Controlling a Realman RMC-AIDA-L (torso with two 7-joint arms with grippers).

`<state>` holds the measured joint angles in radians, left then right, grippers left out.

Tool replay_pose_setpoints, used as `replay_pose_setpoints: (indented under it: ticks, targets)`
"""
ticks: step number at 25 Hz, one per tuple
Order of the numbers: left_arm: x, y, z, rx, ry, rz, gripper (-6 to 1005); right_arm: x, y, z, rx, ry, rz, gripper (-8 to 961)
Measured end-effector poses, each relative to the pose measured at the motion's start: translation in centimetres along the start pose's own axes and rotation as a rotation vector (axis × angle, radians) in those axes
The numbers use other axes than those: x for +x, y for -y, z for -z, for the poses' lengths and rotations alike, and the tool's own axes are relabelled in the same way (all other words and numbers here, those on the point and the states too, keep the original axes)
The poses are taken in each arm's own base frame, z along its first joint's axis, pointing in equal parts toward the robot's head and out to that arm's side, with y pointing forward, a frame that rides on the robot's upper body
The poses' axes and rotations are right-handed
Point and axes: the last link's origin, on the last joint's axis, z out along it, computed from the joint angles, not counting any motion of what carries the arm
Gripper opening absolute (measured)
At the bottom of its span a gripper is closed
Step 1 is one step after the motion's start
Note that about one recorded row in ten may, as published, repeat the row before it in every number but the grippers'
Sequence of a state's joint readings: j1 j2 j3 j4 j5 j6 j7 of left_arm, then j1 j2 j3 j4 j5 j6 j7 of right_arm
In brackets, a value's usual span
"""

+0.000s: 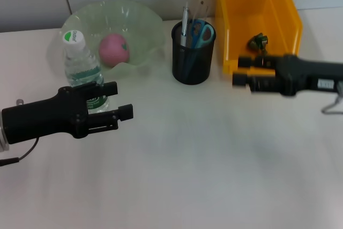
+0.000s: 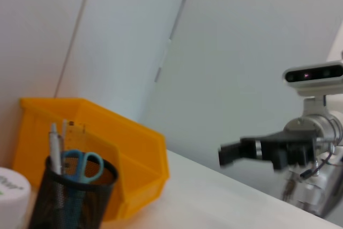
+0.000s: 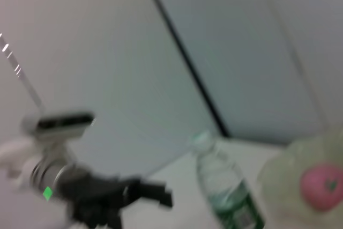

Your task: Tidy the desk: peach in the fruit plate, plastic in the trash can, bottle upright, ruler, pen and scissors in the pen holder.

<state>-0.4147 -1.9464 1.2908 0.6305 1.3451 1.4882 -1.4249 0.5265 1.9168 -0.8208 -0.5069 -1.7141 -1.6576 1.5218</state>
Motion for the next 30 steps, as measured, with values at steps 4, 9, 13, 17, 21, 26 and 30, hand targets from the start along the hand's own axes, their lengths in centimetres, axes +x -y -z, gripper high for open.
replay_pose_setpoints:
  ticks: [4, 9, 13, 17, 21, 26, 30]
  targets:
    - [0.5, 0.3, 0.3, -0.046, 0.018, 0.020, 816, 0.3, -0.5, 0.2, -0.054, -0.086, -0.006, 759]
    - [0.5, 0.4, 0.3, -0.062, 0.057, 0.030, 816, 0.6, -0.8, -0.2, -0.087, -0.153, -0.006, 759]
    - [0.5, 0.3, 0.4, -0.081, 0.095, 0.026, 816, 0.6, -1.0, -0.7, -0.106, -0.164, -0.006, 759]
    - [0.4, 0.4, 0.5, -0.091, 0.124, 0.029, 816, 0.9, -1.2, -1.2, -0.123, -0.179, -0.009, 759]
    - [0.3, 0.4, 0.6, -0.097, 0.153, 0.032, 816, 1.0, -1.3, -1.4, -0.129, -0.189, -0.010, 759]
    - [0.4, 0.5, 0.7, -0.096, 0.162, 0.032, 816, 1.1, -1.3, -1.5, -0.131, -0.189, -0.013, 759]
    - [0.3, 0.3, 0.8, -0.109, 0.182, 0.031, 816, 1.3, -1.4, -1.5, -0.131, -0.189, -0.017, 759]
